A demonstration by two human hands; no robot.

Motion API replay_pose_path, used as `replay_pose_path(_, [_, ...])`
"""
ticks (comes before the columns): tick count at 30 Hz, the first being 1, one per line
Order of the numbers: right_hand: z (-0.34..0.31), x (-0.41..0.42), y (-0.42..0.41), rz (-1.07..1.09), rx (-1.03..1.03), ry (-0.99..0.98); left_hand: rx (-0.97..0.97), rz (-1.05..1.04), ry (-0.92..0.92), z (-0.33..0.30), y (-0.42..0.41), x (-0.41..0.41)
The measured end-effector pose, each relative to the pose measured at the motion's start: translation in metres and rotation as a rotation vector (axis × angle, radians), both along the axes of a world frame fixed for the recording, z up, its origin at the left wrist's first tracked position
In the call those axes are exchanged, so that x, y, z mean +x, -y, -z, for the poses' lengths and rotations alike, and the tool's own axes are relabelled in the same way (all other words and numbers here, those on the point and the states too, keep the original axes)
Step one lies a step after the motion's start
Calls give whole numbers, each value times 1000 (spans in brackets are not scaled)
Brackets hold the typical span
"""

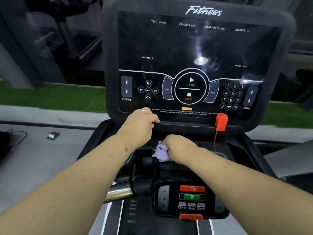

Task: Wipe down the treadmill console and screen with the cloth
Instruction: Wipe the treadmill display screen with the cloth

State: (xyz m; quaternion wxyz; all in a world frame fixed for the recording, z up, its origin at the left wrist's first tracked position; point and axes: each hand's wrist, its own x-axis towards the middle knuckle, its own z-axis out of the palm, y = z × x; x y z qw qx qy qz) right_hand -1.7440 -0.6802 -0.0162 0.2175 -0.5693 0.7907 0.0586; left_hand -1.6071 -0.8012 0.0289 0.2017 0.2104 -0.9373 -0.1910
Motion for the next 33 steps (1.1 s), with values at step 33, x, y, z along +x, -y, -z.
replay_pose_path(33, [-87,4,-128,82,-102,261,-165,-243,354,-1,-73,18])
